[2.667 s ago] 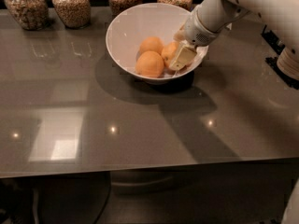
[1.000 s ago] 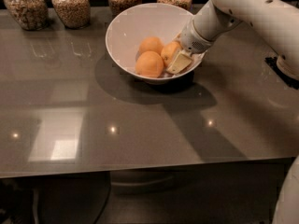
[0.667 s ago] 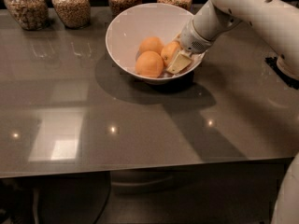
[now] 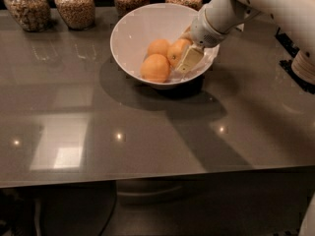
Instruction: Pick orange from white bowl
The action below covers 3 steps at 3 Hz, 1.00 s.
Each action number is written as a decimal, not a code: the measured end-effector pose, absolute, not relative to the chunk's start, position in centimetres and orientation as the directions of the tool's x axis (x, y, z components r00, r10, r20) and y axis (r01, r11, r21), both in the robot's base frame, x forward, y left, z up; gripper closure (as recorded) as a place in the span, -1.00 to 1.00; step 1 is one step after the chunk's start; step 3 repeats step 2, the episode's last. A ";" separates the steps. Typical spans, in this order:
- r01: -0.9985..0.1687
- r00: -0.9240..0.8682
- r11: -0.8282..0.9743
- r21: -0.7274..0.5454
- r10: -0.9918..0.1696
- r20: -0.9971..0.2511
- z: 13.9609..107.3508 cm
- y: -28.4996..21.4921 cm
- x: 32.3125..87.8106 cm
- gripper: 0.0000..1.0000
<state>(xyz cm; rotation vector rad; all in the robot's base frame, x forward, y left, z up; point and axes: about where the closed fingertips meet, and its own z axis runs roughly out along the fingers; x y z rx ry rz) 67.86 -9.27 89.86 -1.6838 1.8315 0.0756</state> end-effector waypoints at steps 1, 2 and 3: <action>-0.891 0.065 0.169 -0.422 -0.871 -0.487 92.4 -9.3 67.7 1.00; -0.875 0.102 0.181 -0.450 -0.839 -0.535 94.8 -9.6 67.3 1.00; -0.875 0.102 0.181 -0.450 -0.839 -0.535 94.8 -9.6 67.3 1.00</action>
Offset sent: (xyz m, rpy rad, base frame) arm -0.0149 -0.0114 0.0841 0.1606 -0.1544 0.0373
